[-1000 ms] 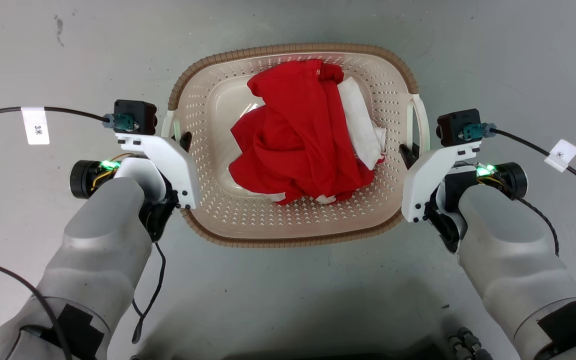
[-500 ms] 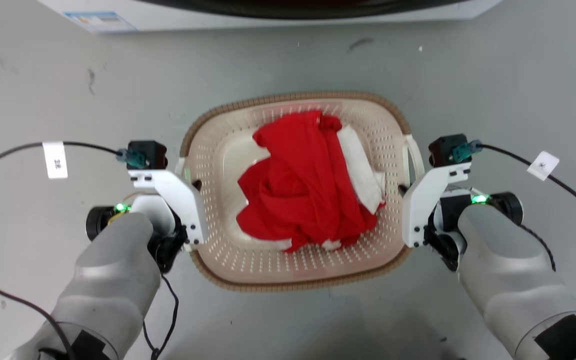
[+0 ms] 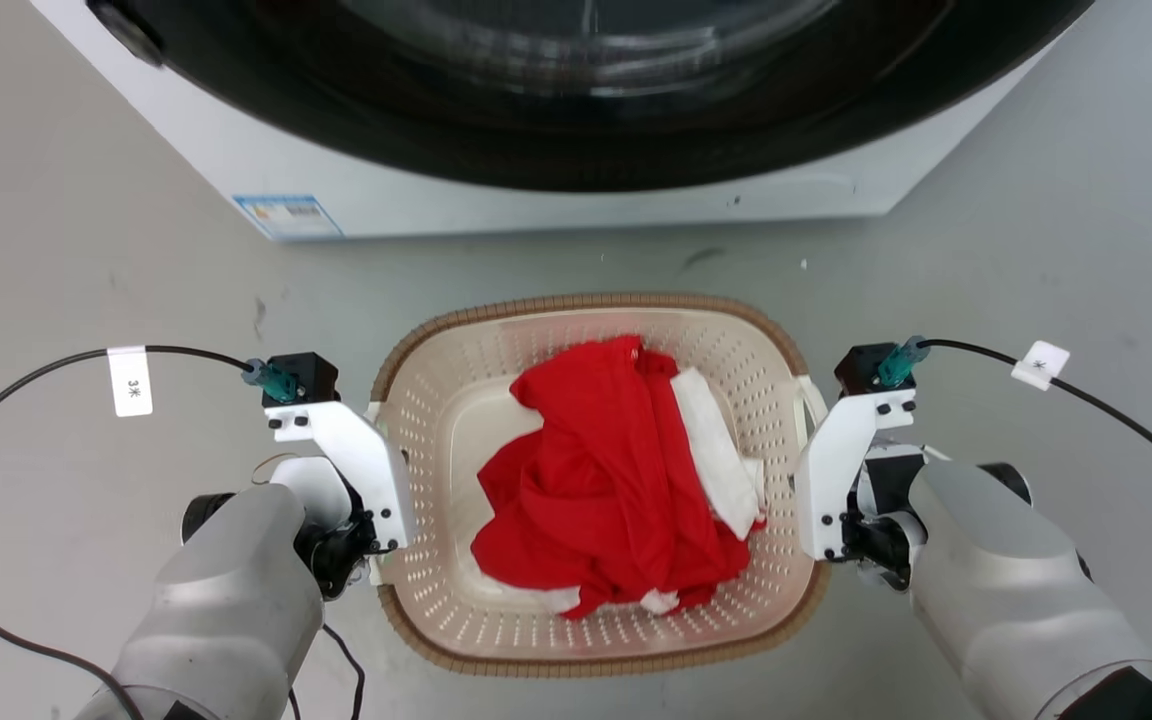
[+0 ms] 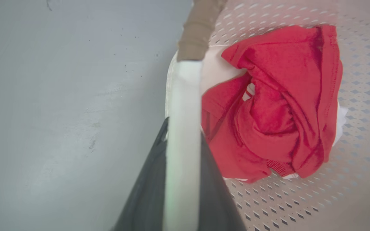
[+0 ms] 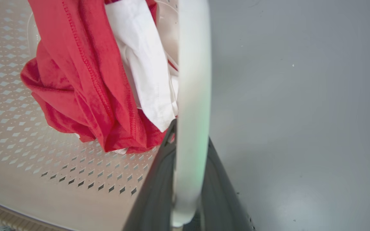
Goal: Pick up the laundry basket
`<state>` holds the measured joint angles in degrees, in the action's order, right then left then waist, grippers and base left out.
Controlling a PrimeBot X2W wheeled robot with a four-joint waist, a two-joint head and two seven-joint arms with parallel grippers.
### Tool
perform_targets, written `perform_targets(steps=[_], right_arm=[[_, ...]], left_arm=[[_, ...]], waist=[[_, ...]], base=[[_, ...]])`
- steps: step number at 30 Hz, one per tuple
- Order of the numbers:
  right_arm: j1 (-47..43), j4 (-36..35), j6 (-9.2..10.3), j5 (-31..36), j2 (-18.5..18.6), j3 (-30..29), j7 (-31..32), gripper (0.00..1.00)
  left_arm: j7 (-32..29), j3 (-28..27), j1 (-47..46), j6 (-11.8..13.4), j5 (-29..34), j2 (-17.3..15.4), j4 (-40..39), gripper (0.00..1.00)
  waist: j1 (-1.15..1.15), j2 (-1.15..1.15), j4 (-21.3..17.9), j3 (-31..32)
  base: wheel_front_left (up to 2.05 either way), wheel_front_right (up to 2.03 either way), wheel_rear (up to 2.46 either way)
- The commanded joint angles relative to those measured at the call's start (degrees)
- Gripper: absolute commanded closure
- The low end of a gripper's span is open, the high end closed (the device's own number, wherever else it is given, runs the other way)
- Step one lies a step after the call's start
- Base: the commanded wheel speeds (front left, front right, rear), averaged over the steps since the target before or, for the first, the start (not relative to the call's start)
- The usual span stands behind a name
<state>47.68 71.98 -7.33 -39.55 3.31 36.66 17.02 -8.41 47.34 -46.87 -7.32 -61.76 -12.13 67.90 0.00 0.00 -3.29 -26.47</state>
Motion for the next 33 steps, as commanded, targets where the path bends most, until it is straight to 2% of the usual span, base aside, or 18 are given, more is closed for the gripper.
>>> perform_targets(steps=[1,22,33], right_arm=[[-1.14,0.23,-0.28,-0.77,-0.74,0.58,2.29,1.00],[-1.57,1.87,-0.25,-4.94,0.15,-0.73,22.09,1.00],[-3.34,1.85,-0.25,-4.39,0.28,-2.10,28.70,1.00]], left_arm=[[-0.92,-0.05,0.22,-0.29,-0.86,0.44,0.17,1.00],[-15.46,1.19,1.92,-0.26,-6.76,0.86,1.40,1.00],[-18.55,2.26,4.76,-0.26,-7.47,2.22,3.15,1.00]], waist=[[0.00,0.00,0.05,3.92],[0.00,0.00,0.48,17.73],[0.00,0.00,0.41,23.81]], base=[[0.00,0.00,0.00],[0.00,0.00,0.00],[0.00,0.00,0.00]])
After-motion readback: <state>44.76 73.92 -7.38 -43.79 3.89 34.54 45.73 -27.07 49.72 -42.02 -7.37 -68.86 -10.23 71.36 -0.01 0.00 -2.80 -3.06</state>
